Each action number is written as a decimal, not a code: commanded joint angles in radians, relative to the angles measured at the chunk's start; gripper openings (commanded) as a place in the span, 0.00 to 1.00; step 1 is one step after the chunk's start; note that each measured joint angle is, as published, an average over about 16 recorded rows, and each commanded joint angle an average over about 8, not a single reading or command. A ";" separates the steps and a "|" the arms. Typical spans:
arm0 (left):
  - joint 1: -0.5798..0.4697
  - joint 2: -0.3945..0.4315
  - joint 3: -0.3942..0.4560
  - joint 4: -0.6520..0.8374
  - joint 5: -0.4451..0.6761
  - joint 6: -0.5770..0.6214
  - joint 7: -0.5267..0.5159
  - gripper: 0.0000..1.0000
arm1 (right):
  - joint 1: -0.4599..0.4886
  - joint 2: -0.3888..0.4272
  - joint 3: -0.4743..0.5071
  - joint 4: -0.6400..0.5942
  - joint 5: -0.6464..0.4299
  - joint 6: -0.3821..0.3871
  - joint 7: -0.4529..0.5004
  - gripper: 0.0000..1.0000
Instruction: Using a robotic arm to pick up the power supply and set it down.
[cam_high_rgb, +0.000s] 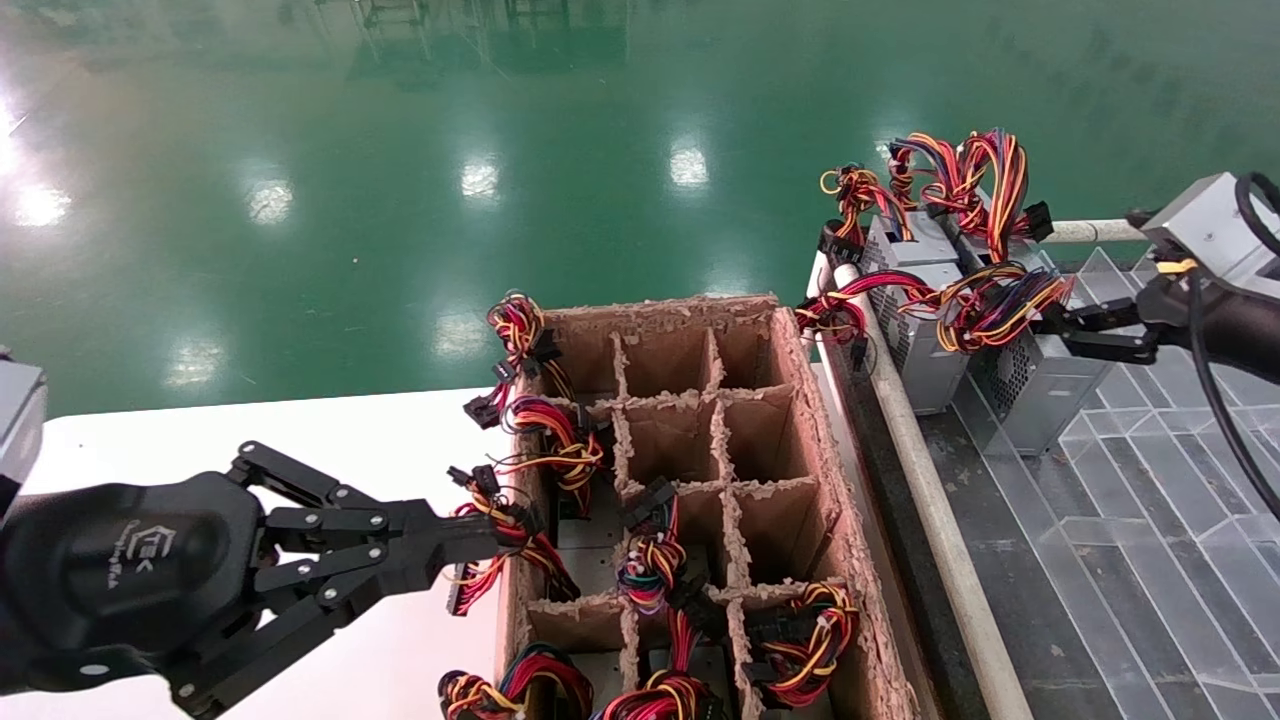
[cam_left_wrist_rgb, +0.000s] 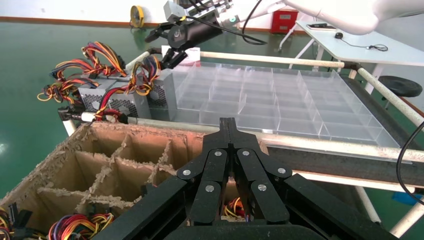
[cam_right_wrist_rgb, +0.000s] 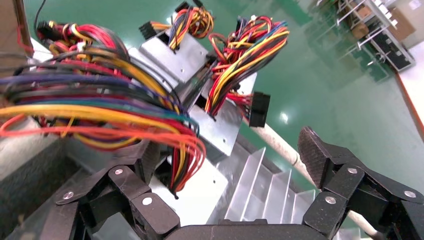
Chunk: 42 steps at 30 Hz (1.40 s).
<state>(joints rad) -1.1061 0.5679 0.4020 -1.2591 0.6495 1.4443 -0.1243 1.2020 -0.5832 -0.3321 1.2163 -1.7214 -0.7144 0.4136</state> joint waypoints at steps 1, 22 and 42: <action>0.000 0.000 0.000 0.000 0.000 0.000 0.000 0.00 | 0.002 0.013 -0.011 0.020 -0.030 -0.017 0.038 1.00; 0.000 0.000 0.000 0.000 0.000 0.000 0.000 0.00 | 0.006 0.141 0.007 0.141 -0.008 -0.128 0.114 1.00; 0.000 0.000 0.000 0.000 0.000 0.000 0.000 0.00 | 0.031 0.108 0.056 0.141 0.141 -0.134 0.015 1.00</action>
<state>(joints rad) -1.1062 0.5679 0.4022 -1.2591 0.6494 1.4442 -0.1242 1.2297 -0.4764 -0.2752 1.3569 -1.5732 -0.8486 0.4285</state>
